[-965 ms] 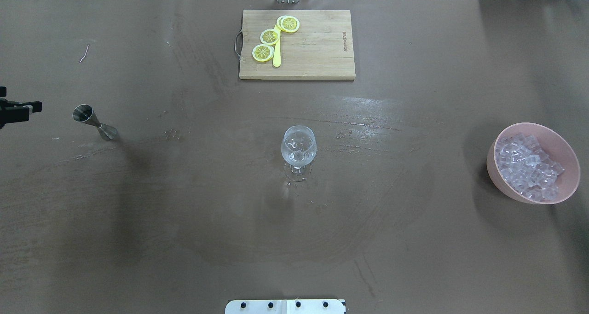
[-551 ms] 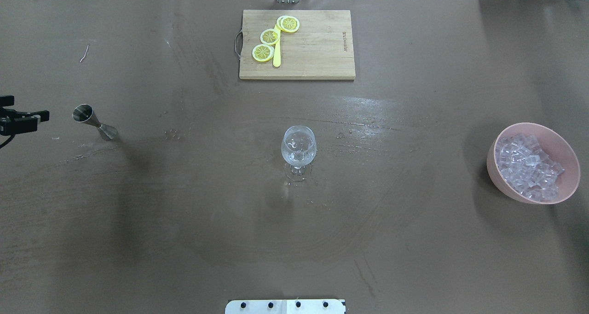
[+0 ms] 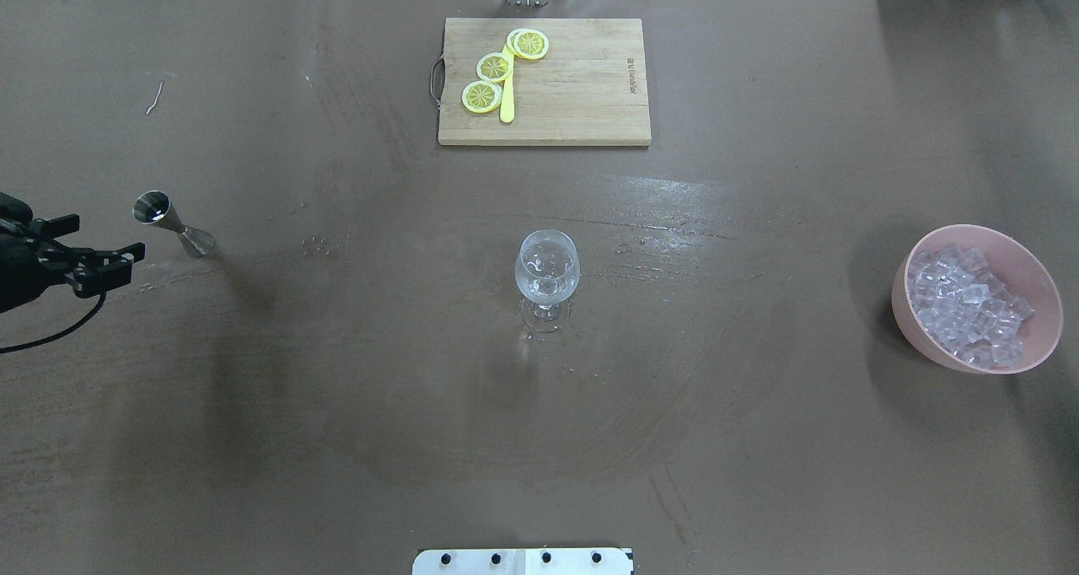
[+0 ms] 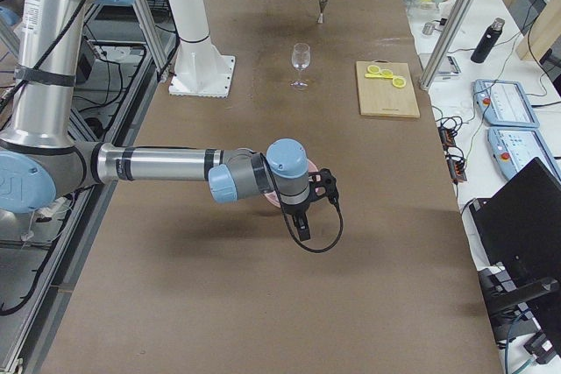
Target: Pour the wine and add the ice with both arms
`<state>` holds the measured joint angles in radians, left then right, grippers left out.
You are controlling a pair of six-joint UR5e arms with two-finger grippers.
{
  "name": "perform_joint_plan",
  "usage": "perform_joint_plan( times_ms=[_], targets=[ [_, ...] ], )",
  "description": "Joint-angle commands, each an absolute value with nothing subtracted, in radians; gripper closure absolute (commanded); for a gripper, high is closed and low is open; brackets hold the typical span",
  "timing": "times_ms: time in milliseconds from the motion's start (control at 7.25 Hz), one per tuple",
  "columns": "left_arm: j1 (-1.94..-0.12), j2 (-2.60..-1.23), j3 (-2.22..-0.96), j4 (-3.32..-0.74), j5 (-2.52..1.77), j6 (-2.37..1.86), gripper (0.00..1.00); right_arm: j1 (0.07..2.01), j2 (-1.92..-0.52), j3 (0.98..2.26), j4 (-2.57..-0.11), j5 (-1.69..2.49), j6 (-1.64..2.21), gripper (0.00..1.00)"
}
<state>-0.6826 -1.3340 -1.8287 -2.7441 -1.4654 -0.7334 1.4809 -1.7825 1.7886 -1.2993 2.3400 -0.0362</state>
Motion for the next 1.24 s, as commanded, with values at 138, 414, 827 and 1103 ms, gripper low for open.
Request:
perform_joint_plan(
  times_ms=[138, 414, 827, 1103],
  targets=[
    [-0.618, -1.365, -1.679, -2.895, -1.355, -0.762, 0.01, 1.480, -1.782, 1.789, -1.299, 2.339, -0.035, 0.00],
    [-0.618, -1.409, -1.640, -2.901, -1.333, -0.860, 0.01, 1.482, -1.782, 1.789, -1.299, 2.339, -0.035, 0.00],
    [-0.597, -1.498, -1.553, -2.905, -1.279, -0.943, 0.01, 1.480, -1.782, 1.789, -1.299, 2.339, -0.035, 0.00],
    [-0.583, -1.520, -1.533, -2.907, -1.244, -0.951, 0.01, 1.480, -1.781, 1.787, -1.299, 2.339, -0.035, 0.00]
  ],
)
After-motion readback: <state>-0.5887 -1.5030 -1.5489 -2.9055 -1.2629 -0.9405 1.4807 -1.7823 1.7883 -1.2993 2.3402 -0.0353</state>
